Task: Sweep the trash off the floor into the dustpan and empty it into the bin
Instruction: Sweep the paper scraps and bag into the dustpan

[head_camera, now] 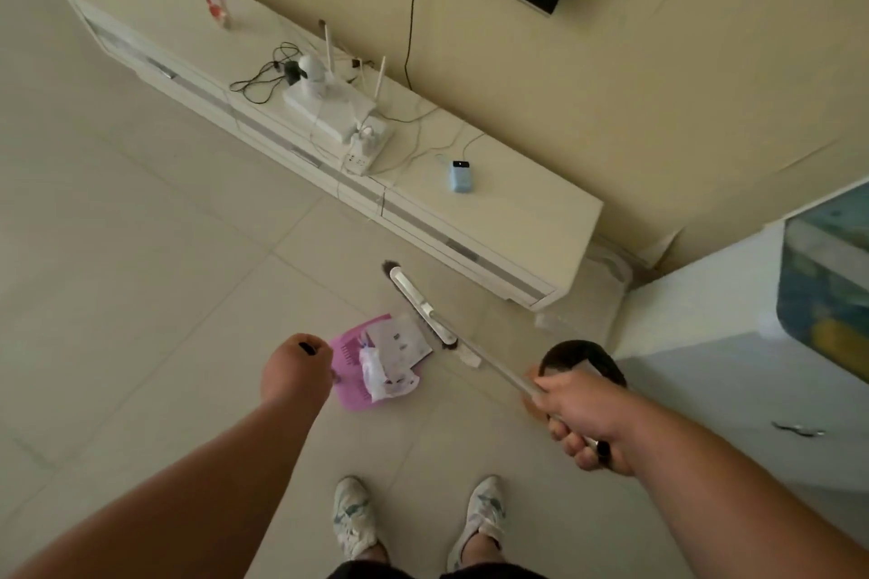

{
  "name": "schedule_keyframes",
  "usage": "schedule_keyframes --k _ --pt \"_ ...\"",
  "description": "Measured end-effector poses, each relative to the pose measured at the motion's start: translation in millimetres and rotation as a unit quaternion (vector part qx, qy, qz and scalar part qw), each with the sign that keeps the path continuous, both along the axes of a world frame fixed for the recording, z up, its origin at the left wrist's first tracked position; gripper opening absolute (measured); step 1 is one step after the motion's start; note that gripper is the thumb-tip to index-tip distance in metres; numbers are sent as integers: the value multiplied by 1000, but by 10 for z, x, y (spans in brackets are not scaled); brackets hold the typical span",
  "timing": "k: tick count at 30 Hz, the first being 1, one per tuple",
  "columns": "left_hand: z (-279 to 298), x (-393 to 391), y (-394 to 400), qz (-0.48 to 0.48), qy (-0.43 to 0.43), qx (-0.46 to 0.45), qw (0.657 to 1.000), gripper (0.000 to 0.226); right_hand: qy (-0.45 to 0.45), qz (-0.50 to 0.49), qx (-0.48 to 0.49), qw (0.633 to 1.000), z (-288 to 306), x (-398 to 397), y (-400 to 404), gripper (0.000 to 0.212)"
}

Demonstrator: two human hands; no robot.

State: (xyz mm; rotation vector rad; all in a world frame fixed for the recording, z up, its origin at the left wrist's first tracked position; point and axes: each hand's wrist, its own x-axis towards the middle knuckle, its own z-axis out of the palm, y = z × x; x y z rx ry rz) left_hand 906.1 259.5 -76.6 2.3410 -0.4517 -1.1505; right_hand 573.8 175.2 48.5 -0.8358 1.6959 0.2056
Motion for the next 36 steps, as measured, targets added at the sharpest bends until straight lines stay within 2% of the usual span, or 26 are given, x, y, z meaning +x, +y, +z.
schedule_keyframes --k 9,15,19,24,30,36 --pt "-132 -339 -264 -44 -1 31 999 16 68 -43 -15 997 -117 -520 -158 23" --pt "-259 -505 -415 -56 -18 39 998 17 122 -91 57 987 -546 -588 -404 21" --pt "-299 -578 -509 -56 -31 42 997 18 104 -101 95 985 -708 -536 -433 18" --pt "-302 -619 -556 -54 -23 42 997 17 84 -68 105 989 -644 -344 -329 27" --pt "-321 -675 -514 -46 -9 31 998 16 34 -48 117 991 -485 -191 -213 16" --pt "-323 -681 -451 -53 -6 23 998 17 -22 -33 161 986 -500 -15 -72 19"
